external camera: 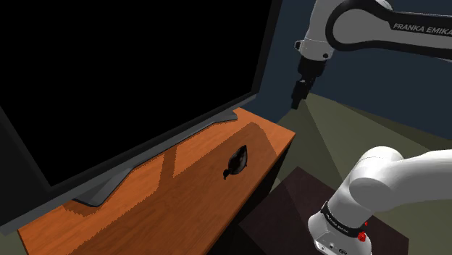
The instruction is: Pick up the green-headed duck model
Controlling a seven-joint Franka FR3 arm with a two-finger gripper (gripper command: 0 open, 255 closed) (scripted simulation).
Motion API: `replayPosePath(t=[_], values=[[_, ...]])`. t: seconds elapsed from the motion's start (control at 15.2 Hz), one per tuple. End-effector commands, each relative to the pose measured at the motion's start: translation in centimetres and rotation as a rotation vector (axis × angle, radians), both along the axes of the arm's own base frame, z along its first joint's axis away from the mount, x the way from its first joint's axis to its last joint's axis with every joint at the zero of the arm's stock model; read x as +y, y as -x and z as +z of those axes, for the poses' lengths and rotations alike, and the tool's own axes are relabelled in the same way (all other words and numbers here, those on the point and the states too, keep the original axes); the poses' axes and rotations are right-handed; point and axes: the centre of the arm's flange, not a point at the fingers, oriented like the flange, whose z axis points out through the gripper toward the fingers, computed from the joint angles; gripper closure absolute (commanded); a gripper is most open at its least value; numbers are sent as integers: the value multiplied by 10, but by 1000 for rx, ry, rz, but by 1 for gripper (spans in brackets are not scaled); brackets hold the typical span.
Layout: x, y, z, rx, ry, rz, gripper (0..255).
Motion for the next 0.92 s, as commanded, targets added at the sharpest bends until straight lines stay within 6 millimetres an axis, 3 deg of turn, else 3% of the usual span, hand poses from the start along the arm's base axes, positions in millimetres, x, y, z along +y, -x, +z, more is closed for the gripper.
replayPosePath(t=[0.0,0.4,0.86], values=[[0,0,0,0,0,0,0],[-4,-61,-64,118,-113,140,0],[11,-122,-147,257,-245,304,0]])
